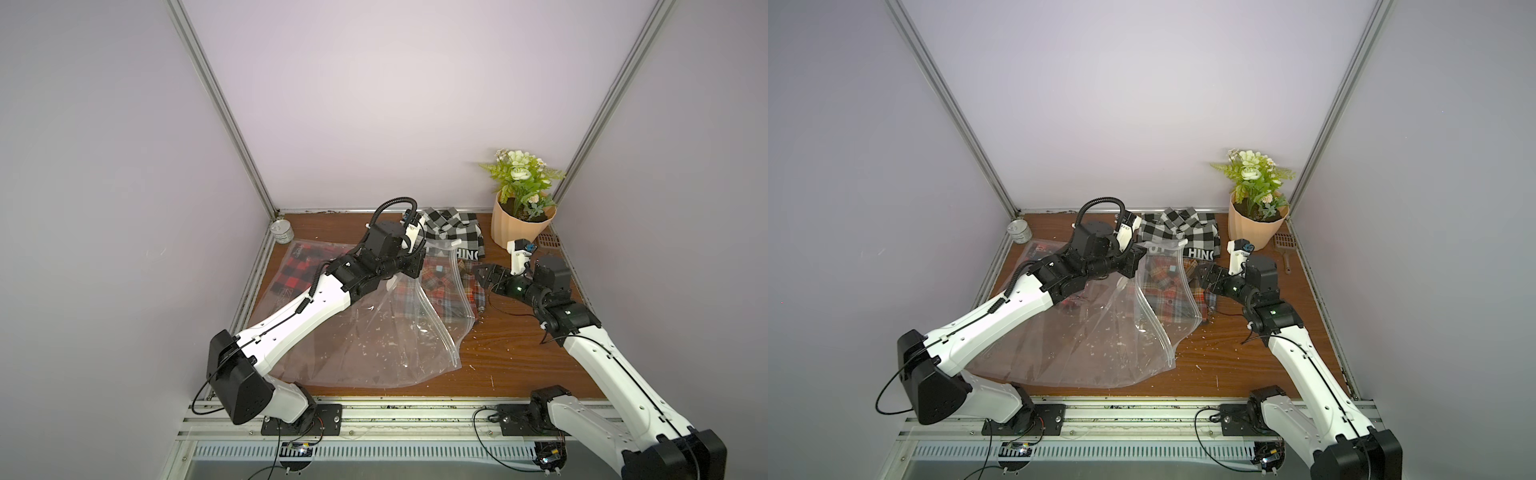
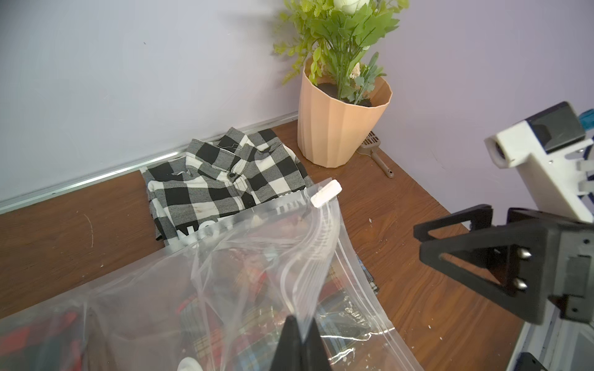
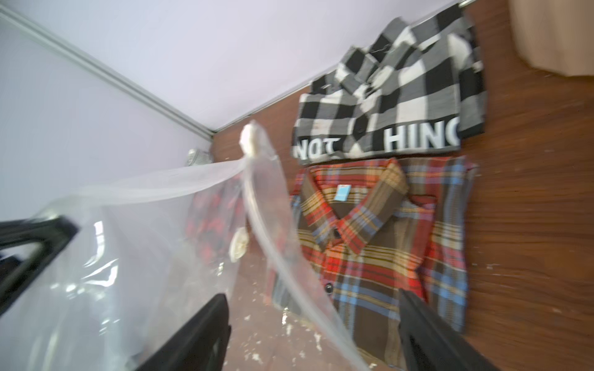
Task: Take the shirt out of the vacuum bag
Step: Move the shirt at the center of the board, then take out the shirt from the vacuum bag.
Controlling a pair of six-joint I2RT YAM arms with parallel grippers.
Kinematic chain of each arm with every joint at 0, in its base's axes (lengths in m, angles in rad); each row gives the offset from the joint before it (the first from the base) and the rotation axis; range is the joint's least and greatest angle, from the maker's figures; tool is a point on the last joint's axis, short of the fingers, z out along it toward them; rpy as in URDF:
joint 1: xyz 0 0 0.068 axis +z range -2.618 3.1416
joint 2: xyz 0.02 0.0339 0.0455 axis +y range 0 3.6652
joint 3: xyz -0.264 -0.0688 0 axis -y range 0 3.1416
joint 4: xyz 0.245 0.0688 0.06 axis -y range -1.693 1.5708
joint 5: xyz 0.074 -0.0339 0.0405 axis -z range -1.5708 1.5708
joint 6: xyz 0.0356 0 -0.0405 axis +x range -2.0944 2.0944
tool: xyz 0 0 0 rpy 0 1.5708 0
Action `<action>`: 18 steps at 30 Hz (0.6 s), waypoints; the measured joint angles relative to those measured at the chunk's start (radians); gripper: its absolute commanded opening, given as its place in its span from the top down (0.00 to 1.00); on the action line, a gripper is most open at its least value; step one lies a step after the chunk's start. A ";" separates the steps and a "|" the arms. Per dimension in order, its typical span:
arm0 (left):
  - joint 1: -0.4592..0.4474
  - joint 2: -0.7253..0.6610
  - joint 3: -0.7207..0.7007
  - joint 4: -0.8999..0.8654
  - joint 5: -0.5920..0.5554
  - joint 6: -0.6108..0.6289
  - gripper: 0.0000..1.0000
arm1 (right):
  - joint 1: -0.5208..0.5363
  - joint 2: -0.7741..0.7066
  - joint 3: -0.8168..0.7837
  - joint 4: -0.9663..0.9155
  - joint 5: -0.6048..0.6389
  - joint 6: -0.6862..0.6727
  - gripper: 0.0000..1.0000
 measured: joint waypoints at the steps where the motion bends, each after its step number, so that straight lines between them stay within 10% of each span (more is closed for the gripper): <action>1: -0.002 0.005 0.000 0.006 0.003 0.000 0.99 | 0.000 0.003 -0.027 0.043 -0.039 0.022 0.18; 18: -0.077 0.153 0.134 0.018 0.028 -0.008 0.99 | 0.147 0.305 -0.160 0.422 -0.248 0.188 0.26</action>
